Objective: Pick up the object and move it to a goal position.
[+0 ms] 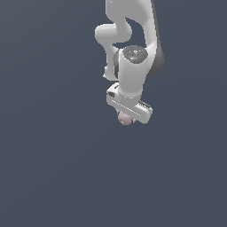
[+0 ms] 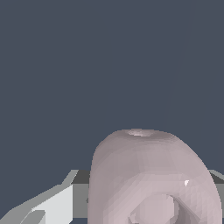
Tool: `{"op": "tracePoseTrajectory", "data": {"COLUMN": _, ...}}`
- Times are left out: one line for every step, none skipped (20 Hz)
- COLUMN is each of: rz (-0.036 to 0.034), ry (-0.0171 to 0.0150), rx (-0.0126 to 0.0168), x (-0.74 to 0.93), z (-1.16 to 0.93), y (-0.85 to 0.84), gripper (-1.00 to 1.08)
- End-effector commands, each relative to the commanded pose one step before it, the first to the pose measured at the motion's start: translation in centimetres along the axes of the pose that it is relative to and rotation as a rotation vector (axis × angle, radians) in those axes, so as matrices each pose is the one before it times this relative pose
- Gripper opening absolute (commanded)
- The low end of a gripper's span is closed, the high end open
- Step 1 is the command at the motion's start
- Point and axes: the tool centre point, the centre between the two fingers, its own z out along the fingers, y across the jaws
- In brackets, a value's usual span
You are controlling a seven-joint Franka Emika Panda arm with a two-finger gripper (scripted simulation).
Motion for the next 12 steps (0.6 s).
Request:
{"op": "tracePoseTrajectory", "data": {"rz": 0.00028, "ry": 0.00070, "rx": -0.00034, "x": -1.027, "z": -2.974, "y": -0.690, "gripper": -1.00}}
{"op": "tracePoseTrajectory", "data": {"rz": 0.00026, "ry": 0.00043, "rx": -0.00047, "x": -0.393, "z": -1.178, "y": -0.288, "gripper": -1.00}}
{"op": "tracePoseTrajectory", "data": {"rz": 0.00000, "ry": 0.00000, "rx": 0.00000, "x": -0.393, "z": -1.178, "y": -0.290, "gripper": -1.00}}
{"op": "tracePoseTrajectory", "data": {"rz": 0.00000, "ry": 0.00000, "rx": 0.00000, "x": -0.391, "z": -1.177, "y": -0.291, "gripper": -1.00}}
{"op": "tracePoseTrajectory", "data": {"rz": 0.00024, "ry": 0.00045, "rx": -0.00046, "x": -0.386, "z": -1.166, "y": -0.291, "gripper": -1.00}}
{"op": "tracePoseTrajectory", "data": {"rz": 0.00000, "ry": 0.00000, "rx": 0.00000, "x": -0.379, "z": -1.151, "y": -0.288, "gripper": -1.00}}
{"op": "tracePoseTrajectory", "data": {"rz": 0.00000, "ry": 0.00000, "rx": 0.00000, "x": -0.374, "z": -1.138, "y": -0.287, "gripper": -1.00}}
{"op": "tracePoseTrajectory", "data": {"rz": 0.00000, "ry": 0.00000, "rx": 0.00000, "x": -0.369, "z": -1.126, "y": -0.286, "gripper": -1.00}}
{"op": "tracePoseTrajectory", "data": {"rz": 0.00000, "ry": 0.00000, "rx": 0.00000, "x": -0.364, "z": -1.115, "y": -0.286, "gripper": -1.00}}
{"op": "tracePoseTrajectory", "data": {"rz": 0.00000, "ry": 0.00000, "rx": 0.00000, "x": -0.359, "z": -1.104, "y": -0.286, "gripper": -1.00}}
{"op": "tracePoseTrajectory", "data": {"rz": 0.00000, "ry": 0.00000, "rx": 0.00000, "x": -0.355, "z": -1.094, "y": -0.286, "gripper": -1.00}}
{"op": "tracePoseTrajectory", "data": {"rz": 0.00000, "ry": 0.00000, "rx": 0.00000, "x": -0.350, "z": -1.085, "y": -0.287, "gripper": -1.00}}
